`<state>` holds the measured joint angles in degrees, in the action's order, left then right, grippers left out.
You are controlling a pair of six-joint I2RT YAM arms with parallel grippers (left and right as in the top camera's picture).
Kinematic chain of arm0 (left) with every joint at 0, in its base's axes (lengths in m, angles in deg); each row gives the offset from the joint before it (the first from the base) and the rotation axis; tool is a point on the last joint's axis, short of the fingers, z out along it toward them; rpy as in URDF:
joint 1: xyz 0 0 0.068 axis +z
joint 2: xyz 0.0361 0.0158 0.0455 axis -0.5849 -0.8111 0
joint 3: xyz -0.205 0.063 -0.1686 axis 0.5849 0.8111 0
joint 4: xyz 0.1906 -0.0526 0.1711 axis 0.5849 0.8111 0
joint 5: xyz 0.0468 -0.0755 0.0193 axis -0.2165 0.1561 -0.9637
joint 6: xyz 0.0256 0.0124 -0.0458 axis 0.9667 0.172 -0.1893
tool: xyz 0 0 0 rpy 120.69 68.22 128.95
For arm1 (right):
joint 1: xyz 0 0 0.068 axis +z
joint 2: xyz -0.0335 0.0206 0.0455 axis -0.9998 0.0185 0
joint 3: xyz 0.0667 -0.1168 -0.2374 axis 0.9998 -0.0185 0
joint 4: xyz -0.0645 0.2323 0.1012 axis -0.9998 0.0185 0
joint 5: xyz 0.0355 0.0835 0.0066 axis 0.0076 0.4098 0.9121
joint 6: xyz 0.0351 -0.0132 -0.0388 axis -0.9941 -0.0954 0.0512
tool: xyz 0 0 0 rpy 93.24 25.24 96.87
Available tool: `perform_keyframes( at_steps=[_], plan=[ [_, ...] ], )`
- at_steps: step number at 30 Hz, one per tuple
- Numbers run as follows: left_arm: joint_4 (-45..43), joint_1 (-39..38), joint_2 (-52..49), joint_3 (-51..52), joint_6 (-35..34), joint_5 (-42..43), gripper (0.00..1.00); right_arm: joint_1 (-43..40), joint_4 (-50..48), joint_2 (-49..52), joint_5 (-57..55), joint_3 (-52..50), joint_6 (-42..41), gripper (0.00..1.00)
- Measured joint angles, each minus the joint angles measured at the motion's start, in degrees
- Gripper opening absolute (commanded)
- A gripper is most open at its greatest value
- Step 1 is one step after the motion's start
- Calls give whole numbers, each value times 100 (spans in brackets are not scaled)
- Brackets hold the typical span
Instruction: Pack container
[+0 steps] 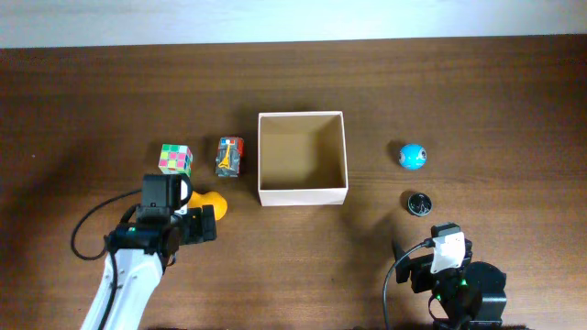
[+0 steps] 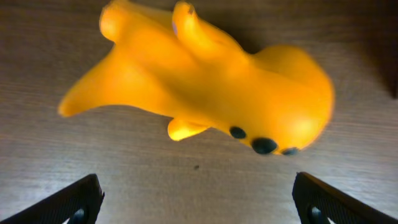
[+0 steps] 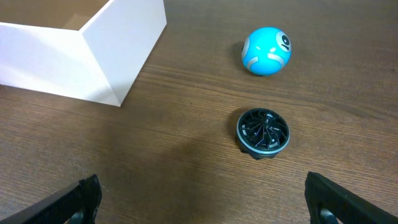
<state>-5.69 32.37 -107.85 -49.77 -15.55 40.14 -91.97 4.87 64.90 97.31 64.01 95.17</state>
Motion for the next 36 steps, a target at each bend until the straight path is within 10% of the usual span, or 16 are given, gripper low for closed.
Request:
perform_keyframes(
  at_steps=[36],
  plan=[
    [-428,0,-826,9,15,-31,99,0,0,0,0,0,4,98]
  ],
)
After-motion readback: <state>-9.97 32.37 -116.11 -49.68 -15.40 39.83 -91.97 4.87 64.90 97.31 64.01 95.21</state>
